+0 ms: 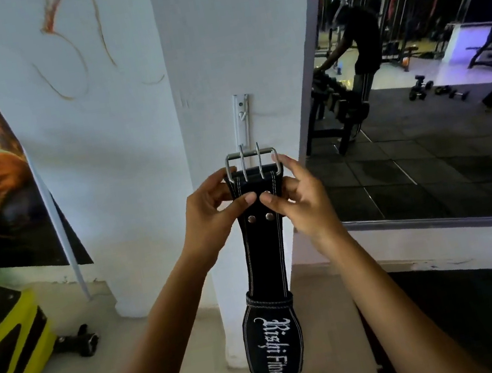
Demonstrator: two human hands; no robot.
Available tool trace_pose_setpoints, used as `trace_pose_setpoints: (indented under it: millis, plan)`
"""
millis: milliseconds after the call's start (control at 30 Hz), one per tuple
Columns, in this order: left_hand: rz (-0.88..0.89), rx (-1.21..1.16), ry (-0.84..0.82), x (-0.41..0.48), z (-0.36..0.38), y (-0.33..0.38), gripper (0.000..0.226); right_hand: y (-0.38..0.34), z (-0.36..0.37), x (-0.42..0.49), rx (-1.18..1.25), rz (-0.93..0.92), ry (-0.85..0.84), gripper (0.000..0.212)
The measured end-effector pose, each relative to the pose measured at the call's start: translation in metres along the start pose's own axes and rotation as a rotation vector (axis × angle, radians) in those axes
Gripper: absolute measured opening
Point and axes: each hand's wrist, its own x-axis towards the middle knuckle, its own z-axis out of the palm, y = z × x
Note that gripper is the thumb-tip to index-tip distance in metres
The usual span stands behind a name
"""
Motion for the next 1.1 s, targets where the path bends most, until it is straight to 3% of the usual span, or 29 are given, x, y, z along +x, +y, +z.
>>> trace_pose_setpoints:
  millis: [133,367,567,800,1100]
  plan:
    - [-0.004,0.259,0.180,0.014,0.003,-0.005,0.044,0.007,0.003,0.016,0.059,0.058,0.065,0.046]
    - [0.175,0.274,0.106,0.072,0.000,0.010,0.039,-0.012,0.004,0.060,0.084,-0.104,0.127,0.030]
    - [0.447,0.204,0.086,0.166,-0.004,0.083,0.045,-0.095,0.005,0.148,-0.083,-0.337,0.156,0.030]
    - [0.696,0.182,0.066,0.272,-0.010,0.184,0.042,-0.214,0.012,0.234,-0.070,-0.459,0.218,0.024]
    - [0.595,-0.004,0.038,0.357,-0.017,0.258,0.061,-0.302,0.028,0.307,-0.076,-0.449,0.390,0.020]
